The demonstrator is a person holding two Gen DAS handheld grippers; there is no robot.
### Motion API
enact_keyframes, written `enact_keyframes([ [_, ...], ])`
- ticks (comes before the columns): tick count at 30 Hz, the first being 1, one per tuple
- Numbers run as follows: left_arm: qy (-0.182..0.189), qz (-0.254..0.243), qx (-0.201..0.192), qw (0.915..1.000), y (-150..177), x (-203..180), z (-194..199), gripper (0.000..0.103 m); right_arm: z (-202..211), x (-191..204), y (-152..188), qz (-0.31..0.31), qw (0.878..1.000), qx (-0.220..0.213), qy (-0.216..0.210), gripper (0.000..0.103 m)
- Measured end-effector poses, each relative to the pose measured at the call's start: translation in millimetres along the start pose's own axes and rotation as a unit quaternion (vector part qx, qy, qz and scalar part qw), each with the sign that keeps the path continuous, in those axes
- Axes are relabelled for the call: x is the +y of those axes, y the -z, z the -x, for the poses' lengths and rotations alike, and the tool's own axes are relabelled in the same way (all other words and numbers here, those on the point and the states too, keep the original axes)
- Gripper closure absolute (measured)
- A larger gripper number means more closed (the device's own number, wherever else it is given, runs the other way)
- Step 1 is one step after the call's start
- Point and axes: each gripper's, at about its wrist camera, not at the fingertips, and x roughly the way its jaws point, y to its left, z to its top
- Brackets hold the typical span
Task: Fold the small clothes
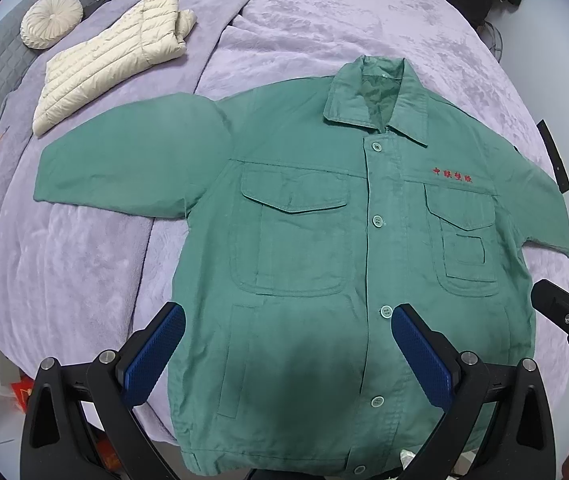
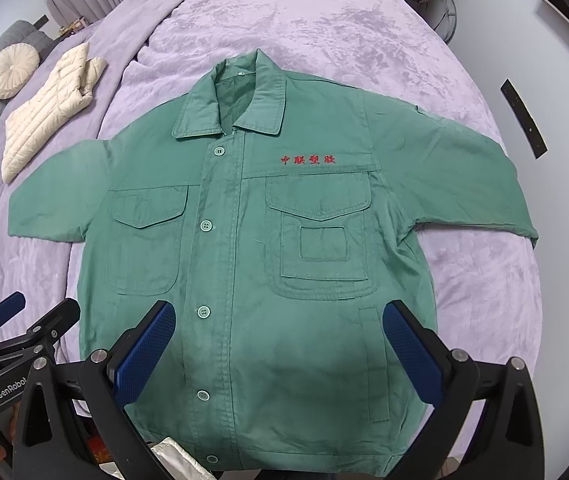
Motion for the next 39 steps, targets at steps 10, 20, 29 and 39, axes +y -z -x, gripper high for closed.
enact_keyframes([
  [10, 0.01, 0.007, 0.01, 0.9999, -2, 19, -11, 0.0, -7, 16, -2, 0.007, 1.0, 0.003, -0.007, 0.0],
  [20, 0.07, 0.11, -0.001, 0.9914, -17, 123, -51, 0.0, -29, 56, 1, 0.027, 0.999, 0.028, -0.01, 0.0],
  [29, 0.049, 0.247, -0.058, 0.9659, -47, 300, -126, 0.0, -65, 121, 5, 0.063, 0.996, 0.056, -0.019, 0.0],
  [39, 0.041, 0.347, -0.09, 0.9327, -83, 420, -207, 0.0, -97, 174, 18, 0.106, 0.989, 0.103, -0.015, 0.0],
])
